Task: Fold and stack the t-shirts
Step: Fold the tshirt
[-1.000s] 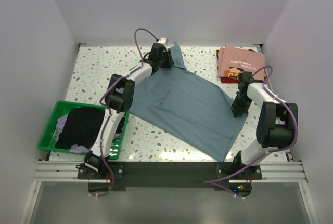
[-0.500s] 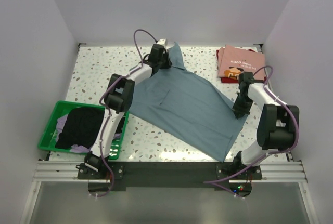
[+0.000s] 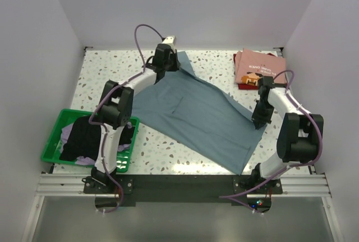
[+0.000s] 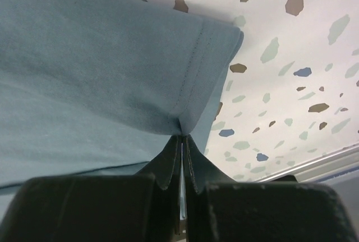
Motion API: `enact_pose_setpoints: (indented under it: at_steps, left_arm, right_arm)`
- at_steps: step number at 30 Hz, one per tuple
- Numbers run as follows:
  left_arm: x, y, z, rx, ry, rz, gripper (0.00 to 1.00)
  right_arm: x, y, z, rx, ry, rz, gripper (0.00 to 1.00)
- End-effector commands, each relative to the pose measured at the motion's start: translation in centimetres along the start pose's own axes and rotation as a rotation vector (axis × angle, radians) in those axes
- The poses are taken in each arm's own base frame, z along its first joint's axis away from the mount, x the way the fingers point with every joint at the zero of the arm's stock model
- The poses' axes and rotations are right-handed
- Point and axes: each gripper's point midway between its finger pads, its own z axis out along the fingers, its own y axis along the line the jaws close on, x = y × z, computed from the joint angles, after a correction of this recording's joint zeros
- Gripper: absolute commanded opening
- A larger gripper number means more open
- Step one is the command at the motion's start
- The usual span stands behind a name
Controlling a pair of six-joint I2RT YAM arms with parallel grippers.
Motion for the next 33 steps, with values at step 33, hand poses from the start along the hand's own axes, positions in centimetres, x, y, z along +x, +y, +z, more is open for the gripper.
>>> enact_pose_setpoints:
  at_steps: [33]
  left_arm:
    - [1.7,6.5,-16.6,-0.309,0.005,0.222,0.0]
  right_arm:
    - [6.6,-0.3,-3.7,0.029,0.167,-0.215,0.0]
